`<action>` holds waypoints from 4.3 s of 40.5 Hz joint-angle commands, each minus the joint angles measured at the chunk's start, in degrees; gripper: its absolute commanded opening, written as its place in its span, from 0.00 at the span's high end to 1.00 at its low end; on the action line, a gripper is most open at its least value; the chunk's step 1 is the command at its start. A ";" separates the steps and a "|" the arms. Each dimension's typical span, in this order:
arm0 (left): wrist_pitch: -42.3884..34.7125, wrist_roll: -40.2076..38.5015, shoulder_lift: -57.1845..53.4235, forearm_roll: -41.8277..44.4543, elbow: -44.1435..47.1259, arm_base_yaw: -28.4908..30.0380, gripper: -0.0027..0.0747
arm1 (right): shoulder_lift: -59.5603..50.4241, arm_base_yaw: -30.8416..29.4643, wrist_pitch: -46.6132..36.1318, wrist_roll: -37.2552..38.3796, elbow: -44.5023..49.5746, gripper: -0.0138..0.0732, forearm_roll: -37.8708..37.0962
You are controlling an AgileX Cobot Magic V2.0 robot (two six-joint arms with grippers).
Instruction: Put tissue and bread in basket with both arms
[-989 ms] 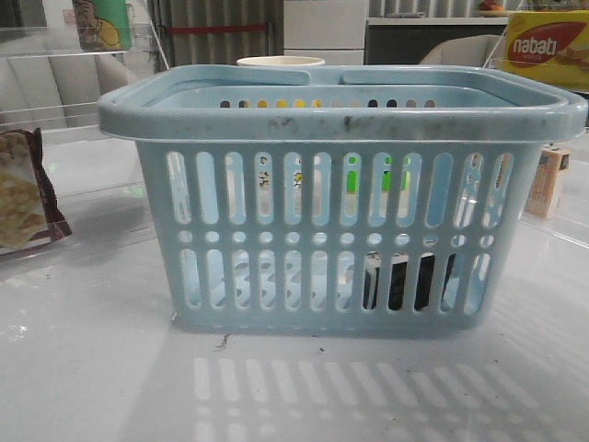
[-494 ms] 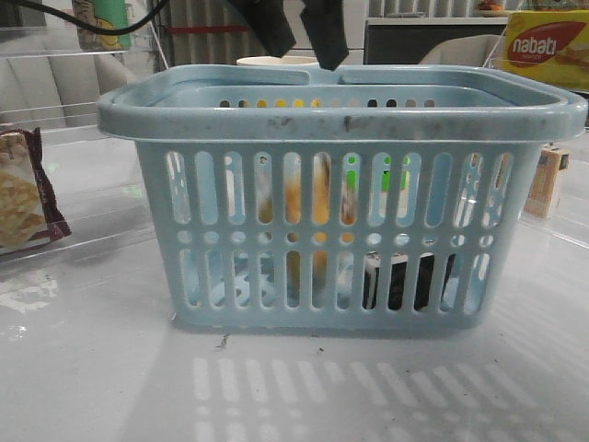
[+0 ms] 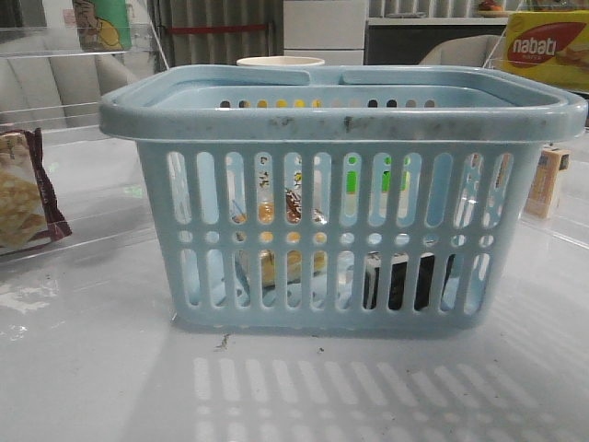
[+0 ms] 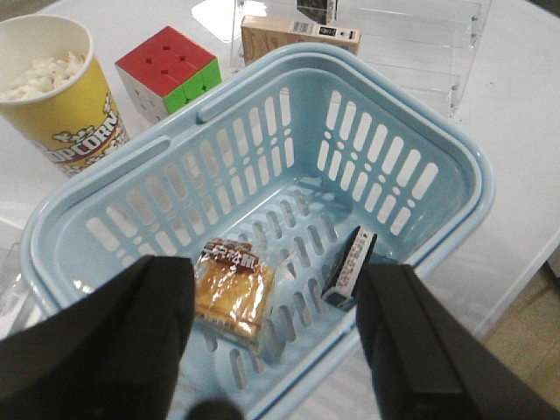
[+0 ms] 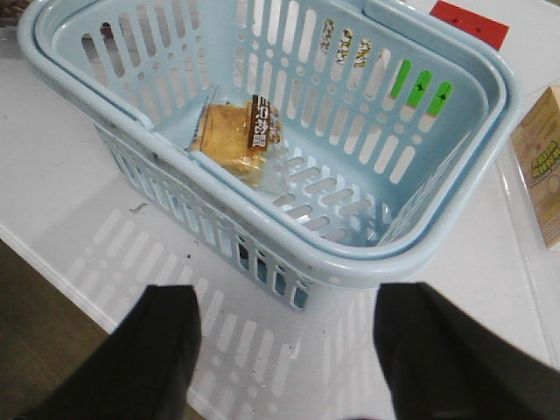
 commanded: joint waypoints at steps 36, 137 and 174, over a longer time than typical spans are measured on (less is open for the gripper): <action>-13.70 -0.02 -40.88 -0.07 44.43 -0.17 0.77 | -0.23 -0.16 -1.46 -0.66 -1.42 0.78 -0.39; -54.62 0.09 -75.50 -0.40 86.66 38.17 0.84 | -0.23 -0.16 -1.33 -0.66 -1.42 0.78 -0.39; -54.40 0.09 -75.40 -0.40 86.66 38.17 0.84 | -42.87 -28.13 -44.41 -0.71 47.60 0.78 2.77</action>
